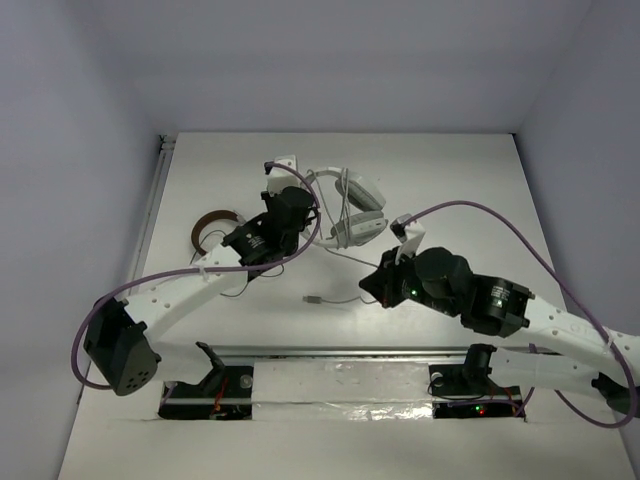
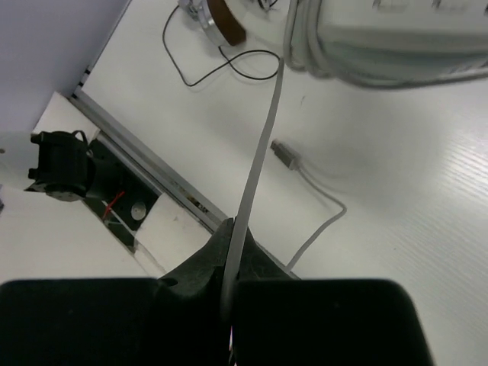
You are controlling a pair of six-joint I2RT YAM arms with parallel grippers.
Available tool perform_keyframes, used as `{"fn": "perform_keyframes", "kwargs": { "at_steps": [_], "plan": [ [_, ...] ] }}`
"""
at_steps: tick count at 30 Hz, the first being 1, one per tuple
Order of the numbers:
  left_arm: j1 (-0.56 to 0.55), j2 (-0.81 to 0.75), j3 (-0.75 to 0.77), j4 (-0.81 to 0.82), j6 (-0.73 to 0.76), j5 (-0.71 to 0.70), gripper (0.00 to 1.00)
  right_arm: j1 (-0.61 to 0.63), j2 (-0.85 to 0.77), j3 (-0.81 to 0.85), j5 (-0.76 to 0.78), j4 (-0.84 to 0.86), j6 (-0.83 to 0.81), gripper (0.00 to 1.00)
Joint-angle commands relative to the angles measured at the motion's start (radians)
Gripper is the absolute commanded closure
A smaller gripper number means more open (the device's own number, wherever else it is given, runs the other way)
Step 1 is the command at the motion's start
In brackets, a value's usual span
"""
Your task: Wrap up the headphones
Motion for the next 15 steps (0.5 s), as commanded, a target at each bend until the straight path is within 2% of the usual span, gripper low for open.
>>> {"fn": "perform_keyframes", "kwargs": {
  "at_steps": [1,6,7,10,15],
  "plan": [
    [-0.011,-0.053,-0.025,0.017,-0.043,0.04,1.0,0.011,0.043,0.127,0.069,-0.135,-0.077,1.0],
    [-0.065,-0.036,-0.013,-0.118,-0.018,0.062,1.0,0.011,0.126,0.259,0.274,-0.251,-0.177,1.0],
    [-0.098,-0.035,0.001,-0.212,-0.027,0.05,1.0,0.011,0.137,0.273,0.311,-0.261,-0.186,1.0],
    [-0.149,-0.042,0.035,-0.328,-0.02,0.028,1.0,0.011,0.166,0.309,0.33,-0.261,-0.231,1.0],
    [-0.197,-0.074,0.04,-0.399,0.048,0.146,1.0,0.011,0.244,0.332,0.466,-0.242,-0.278,1.0]
  ]
}}
